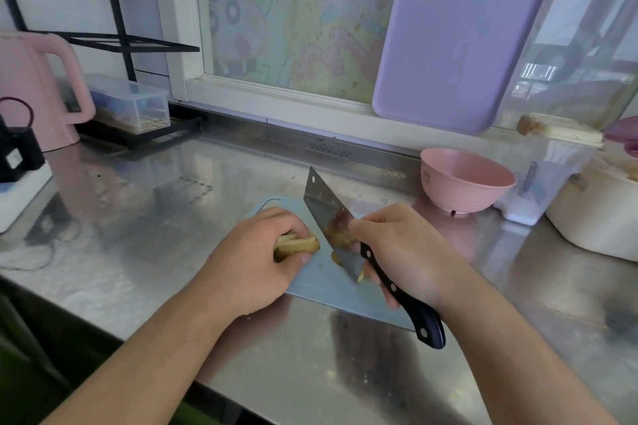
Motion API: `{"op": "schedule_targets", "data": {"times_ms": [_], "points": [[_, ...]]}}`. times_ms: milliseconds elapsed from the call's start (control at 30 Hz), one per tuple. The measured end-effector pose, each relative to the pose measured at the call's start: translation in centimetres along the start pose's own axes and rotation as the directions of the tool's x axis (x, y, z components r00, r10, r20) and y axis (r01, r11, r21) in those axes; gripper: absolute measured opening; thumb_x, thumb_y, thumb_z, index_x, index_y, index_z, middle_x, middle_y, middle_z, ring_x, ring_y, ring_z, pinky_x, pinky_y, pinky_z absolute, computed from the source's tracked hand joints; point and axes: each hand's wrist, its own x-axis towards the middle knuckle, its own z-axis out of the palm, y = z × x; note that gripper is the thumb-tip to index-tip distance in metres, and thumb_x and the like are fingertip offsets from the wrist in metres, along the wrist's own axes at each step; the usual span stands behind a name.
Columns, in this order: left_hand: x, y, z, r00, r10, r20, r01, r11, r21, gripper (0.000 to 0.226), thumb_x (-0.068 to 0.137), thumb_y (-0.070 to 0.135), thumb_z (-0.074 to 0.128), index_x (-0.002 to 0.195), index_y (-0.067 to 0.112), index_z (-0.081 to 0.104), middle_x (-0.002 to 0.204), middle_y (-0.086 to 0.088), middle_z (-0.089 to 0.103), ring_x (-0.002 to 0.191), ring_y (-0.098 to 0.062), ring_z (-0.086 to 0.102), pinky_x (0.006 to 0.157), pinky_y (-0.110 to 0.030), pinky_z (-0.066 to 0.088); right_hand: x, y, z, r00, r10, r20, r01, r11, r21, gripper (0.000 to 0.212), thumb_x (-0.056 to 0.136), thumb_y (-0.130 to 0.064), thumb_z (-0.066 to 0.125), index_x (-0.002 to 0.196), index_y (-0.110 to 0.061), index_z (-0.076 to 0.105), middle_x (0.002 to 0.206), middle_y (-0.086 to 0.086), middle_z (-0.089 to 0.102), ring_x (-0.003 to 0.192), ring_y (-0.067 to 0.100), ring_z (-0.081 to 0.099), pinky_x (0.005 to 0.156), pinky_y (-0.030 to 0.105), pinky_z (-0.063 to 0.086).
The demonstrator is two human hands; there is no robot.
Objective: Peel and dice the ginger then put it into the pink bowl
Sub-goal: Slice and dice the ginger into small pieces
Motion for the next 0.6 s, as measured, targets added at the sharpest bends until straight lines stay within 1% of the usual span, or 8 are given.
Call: {"op": "schedule_targets", "data": {"times_ms": [67,133,200,300,367,433,500,600], "points": [[0.02,-0.07,-0.09,1.0,-0.026,0.007,0.026,0.999,-0.028,0.018,0.088,0.027,0.078,0.097,0.038,0.067,0.104,0.026,0.063,0.098,0.005,0.057,0.078,-0.012,0.043,-0.08,0.0,-0.03,1.0,-0.003,-0.004,0.003,1.0,0.001,0.033,0.098,-0.024,0.047,0.07,-0.009,0.054,0.053,0.011,0.051,0.032,0.023,0.044,0.042,0.026,0.037],[-0.03,-0.05,-0.09,0.999,-0.044,0.004,0.044,0.998,-0.043,0.02,0.088,0.026,0.077,0.099,0.039,0.067,0.103,0.026,0.064,0.098,0.005,0.058,0.08,-0.015,0.045,-0.1,-0.02,0.0,1.0,-0.007,-0.005,0.007,1.0,-0.004,0.031,0.097,-0.024,0.047,0.069,-0.012,0.055,0.053,0.012,0.051,0.032,0.023,0.045,0.043,0.026,0.038],[-0.1,-0.02,-0.05,0.999,-0.05,-0.003,0.05,0.997,-0.052,0.023,0.088,0.029,0.076,0.104,0.041,0.065,0.104,0.027,0.066,0.099,0.006,0.06,0.083,-0.016,0.048,-0.14,-0.08,0.07,1.0,-0.011,-0.008,0.011,1.0,-0.01,0.031,0.095,-0.023,0.047,0.067,-0.011,0.053,0.052,0.011,0.052,0.032,0.025,0.047,0.045,0.028,0.039],[-0.03,-0.04,0.05,0.999,-0.044,-0.03,0.043,0.997,-0.057,0.022,0.09,0.035,0.075,0.11,0.04,0.067,0.106,0.028,0.067,0.103,0.007,0.06,0.086,-0.011,0.045,-0.2,-0.23,0.24,1.0,-0.007,-0.009,0.007,1.0,0.007,0.028,0.091,-0.017,0.046,0.067,-0.002,0.048,0.052,0.014,0.051,0.032,0.026,0.047,0.046,0.028,0.037],[0.14,-0.12,0.19,0.998,-0.019,-0.055,0.018,1.0,-0.01,0.016,0.092,0.036,0.074,0.107,0.037,0.071,0.103,0.027,0.066,0.1,0.005,0.06,0.082,-0.006,0.04,-0.13,-0.25,0.44,1.0,-0.004,-0.012,0.005,1.0,0.019,0.029,0.091,-0.015,0.046,0.076,0.009,0.045,0.052,0.016,0.05,0.03,0.026,0.047,0.046,0.029,0.035],[0.26,-0.19,0.31,0.998,0.006,-0.067,-0.005,1.0,0.024,0.01,0.092,0.036,0.073,0.101,0.034,0.074,0.1,0.026,0.067,0.097,0.002,0.06,0.081,-0.009,0.042,-0.04,-0.2,0.67,1.0,0.0,-0.01,0.0,1.0,0.021,0.029,0.093,-0.014,0.045,0.084,0.014,0.048,0.052,0.017,0.05,0.029,0.026,0.047,0.045,0.029,0.035],[0.27,-0.25,0.39,0.997,0.02,-0.076,-0.018,0.999,0.034,0.01,0.091,0.037,0.073,0.1,0.033,0.076,0.101,0.025,0.068,0.096,0.0,0.062,0.085,-0.018,0.049,0.04,-0.16,0.79,1.0,0.009,-0.022,-0.009,1.0,0.004,0.029,0.092,-0.013,0.045,0.081,0.012,0.052,0.051,0.016,0.052,0.029,0.026,0.047,0.044,0.027,0.036],[0.19,-0.24,0.43,0.996,0.031,-0.089,-0.027,0.999,0.042,0.012,0.091,0.039,0.073,0.1,0.033,0.078,0.102,0.025,0.07,0.097,0.001,0.063,0.089,-0.022,0.052,-0.02,-0.29,0.94,0.999,0.024,-0.033,-0.024,1.0,-0.001,0.027,0.091,-0.011,0.045,0.069,0.002,0.053,0.049,0.015,0.052,0.029,0.027,0.047,0.042,0.027,0.038]]}}
